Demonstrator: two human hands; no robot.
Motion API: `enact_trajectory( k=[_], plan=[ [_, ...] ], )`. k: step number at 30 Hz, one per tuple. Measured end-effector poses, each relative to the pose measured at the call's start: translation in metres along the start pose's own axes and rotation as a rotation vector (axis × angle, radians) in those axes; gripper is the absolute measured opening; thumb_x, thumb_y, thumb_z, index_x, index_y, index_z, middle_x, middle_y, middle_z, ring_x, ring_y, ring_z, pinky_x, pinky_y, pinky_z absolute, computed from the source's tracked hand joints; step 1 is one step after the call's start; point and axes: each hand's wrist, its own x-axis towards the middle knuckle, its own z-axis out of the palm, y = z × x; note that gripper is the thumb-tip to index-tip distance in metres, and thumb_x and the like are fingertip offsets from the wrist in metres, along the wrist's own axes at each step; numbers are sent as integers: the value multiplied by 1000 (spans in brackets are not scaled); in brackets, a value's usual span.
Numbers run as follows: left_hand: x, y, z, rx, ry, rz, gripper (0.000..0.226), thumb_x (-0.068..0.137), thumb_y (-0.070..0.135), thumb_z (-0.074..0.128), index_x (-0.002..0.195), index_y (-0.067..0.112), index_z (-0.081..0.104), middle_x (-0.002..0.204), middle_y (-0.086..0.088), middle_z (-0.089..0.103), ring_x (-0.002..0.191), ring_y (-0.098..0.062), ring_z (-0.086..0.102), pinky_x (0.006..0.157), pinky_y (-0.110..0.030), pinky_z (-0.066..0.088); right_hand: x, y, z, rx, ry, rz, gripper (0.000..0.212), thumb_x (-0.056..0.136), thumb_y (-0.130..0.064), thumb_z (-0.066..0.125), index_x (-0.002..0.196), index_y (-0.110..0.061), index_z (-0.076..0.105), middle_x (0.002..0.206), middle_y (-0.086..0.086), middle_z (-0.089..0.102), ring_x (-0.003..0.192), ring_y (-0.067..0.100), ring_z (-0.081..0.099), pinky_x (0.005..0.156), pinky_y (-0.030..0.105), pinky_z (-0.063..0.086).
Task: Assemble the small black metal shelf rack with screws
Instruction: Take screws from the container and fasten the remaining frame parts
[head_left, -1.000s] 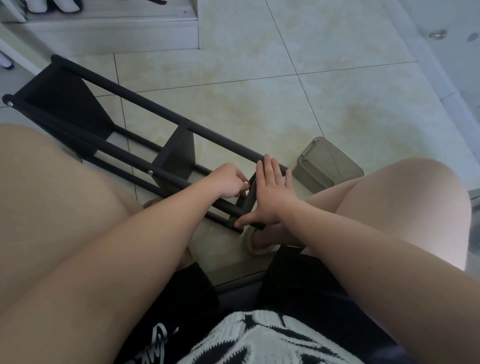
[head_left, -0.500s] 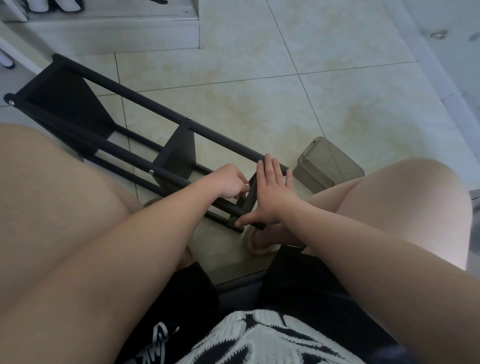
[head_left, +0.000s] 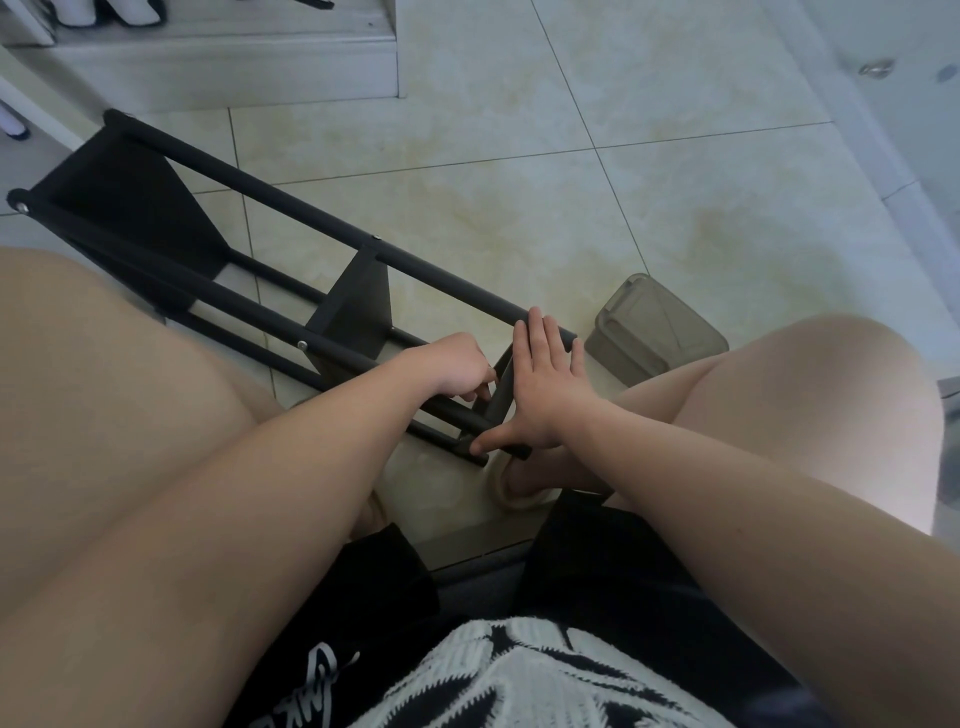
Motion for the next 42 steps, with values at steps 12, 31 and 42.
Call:
enact_trajectory(
  k=[12,31,42],
  plan=[
    [-7,2,-4,129,-23,26,26,99,14,51,85,12,72,103,-8,75,103,-30,66,99,-47,50,-2,-1,-1,1,-3,3,165,50,-98,61,153,-6,-30,159,12,-39,147,30,-36,123,59,-9],
    [-16,0,-13,233,-87,61,23,103,15,48,105,8,69,102,0,75,94,-19,62,97,-38,48,0,-2,1,5,-13,6,167,47,-99,58,152,-6,-32,158,12,-41,146,31,-38,122,59,-12],
    [-24,-1,-14,343,-85,80,22,99,14,53,106,7,73,109,-9,73,104,-27,65,99,-43,50,-1,-2,0,8,-11,5,166,48,-98,60,152,-6,-31,158,13,-41,146,30,-37,122,59,-12]
  ],
)
